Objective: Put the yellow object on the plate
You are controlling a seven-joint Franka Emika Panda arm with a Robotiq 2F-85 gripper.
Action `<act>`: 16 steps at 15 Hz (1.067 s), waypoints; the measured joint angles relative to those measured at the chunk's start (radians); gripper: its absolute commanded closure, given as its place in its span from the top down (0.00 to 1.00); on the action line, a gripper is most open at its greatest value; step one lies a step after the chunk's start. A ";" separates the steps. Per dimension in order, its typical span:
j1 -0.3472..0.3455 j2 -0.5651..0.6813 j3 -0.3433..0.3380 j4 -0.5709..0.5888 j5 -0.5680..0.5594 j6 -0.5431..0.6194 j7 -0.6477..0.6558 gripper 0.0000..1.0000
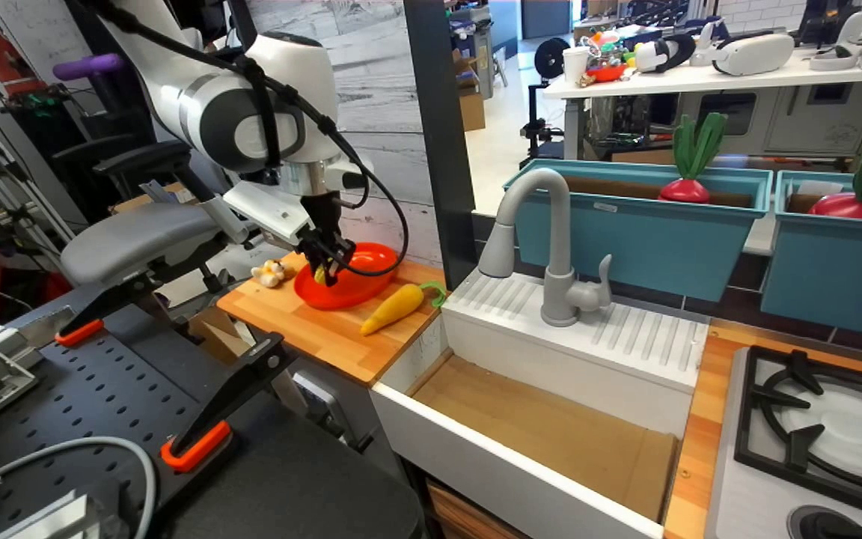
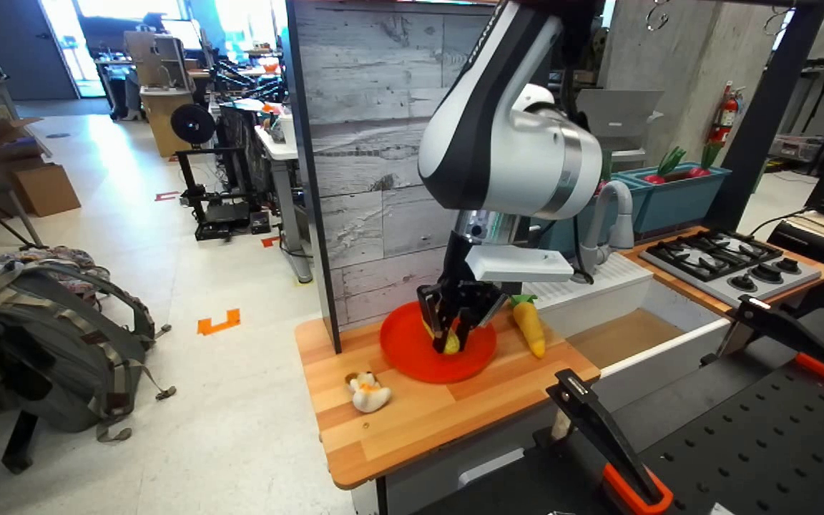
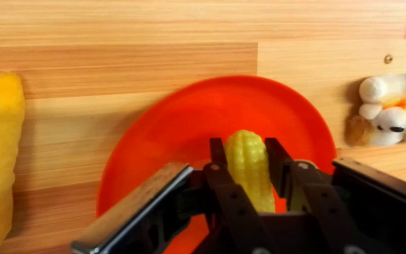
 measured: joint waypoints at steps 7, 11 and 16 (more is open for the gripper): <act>0.036 0.057 -0.023 0.067 -0.001 -0.005 0.026 0.87; 0.040 0.054 -0.023 0.063 -0.004 0.000 0.025 1.00; 0.035 -0.030 -0.007 -0.028 -0.005 0.048 0.012 1.00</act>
